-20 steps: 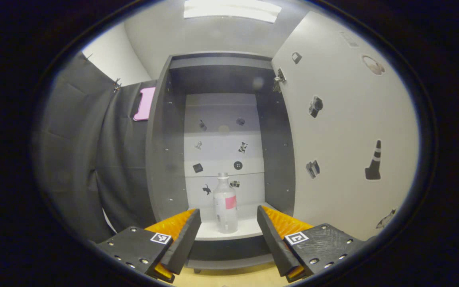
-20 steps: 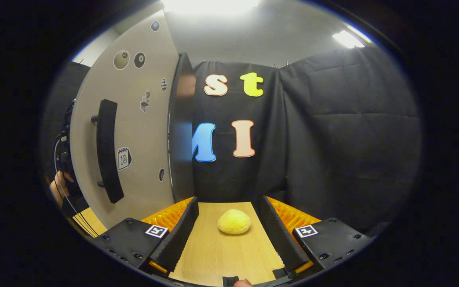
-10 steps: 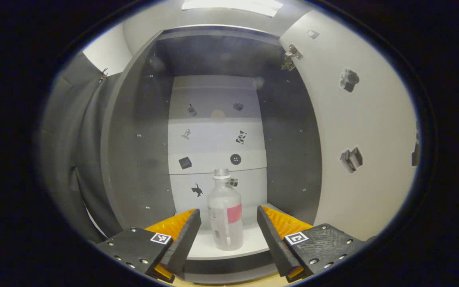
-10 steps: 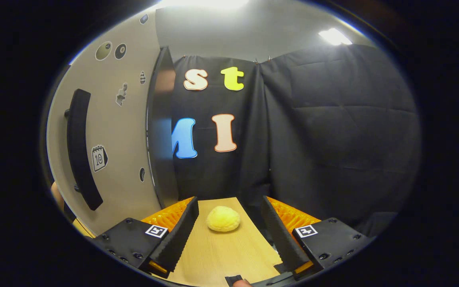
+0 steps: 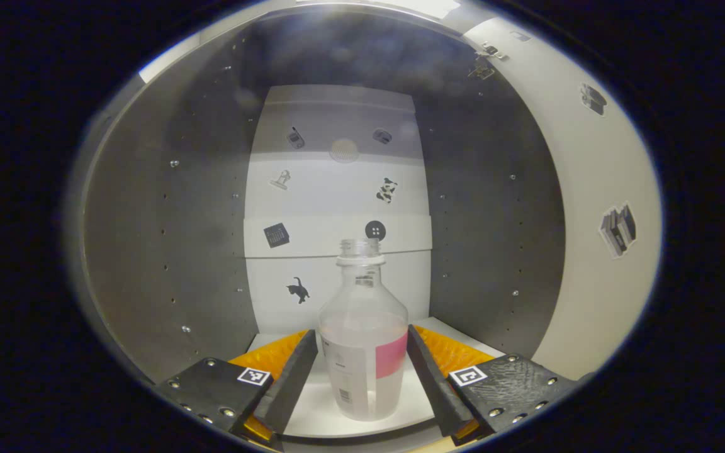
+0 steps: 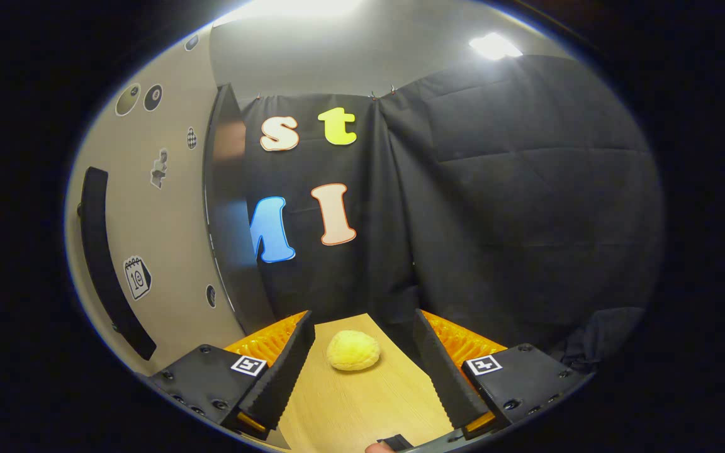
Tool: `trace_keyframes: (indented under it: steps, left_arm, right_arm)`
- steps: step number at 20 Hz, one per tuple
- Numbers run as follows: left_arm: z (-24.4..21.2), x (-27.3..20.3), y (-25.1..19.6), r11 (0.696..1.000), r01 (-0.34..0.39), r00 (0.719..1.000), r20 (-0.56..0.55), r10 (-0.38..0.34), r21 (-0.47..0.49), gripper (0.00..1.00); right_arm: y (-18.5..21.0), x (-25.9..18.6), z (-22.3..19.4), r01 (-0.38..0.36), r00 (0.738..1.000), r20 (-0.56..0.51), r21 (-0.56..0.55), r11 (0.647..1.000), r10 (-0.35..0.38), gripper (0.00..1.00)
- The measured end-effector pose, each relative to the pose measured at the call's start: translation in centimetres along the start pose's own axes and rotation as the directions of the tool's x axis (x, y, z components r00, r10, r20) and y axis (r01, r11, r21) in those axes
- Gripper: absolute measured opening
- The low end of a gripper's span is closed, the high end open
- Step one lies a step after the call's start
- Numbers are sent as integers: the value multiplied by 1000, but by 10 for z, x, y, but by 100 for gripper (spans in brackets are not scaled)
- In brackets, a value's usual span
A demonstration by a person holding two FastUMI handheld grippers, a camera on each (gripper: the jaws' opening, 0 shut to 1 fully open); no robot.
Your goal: Open the cabinet door with the right hand, grasp the bottle in the cabinet with the left hand and place it on the coaster, then close the cabinet door with the right hand.
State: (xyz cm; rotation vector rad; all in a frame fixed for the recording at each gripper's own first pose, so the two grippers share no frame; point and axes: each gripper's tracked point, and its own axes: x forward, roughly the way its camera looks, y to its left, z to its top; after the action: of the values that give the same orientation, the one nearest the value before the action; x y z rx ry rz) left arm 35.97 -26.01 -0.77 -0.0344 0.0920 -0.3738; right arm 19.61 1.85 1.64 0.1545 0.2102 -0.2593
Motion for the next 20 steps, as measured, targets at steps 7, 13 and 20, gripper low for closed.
trace_keyframes:
  steps: [7,13,20]
  left_arm:
    - [8,-8,4,1000,-12,1000,22,13,-6,74]
    - [30,-48,14,999,-35,997,73,36,-11,71]
    - [30,-111,27,996,-91,992,89,92,-20,71]
  right_arm:
    - [-9,1,1,22,1000,10,-1,1000,-22,98]
    - [-2,2,-2,-39,999,2,-46,998,39,98]
    - [8,10,-6,-140,990,-15,-35,990,140,98]
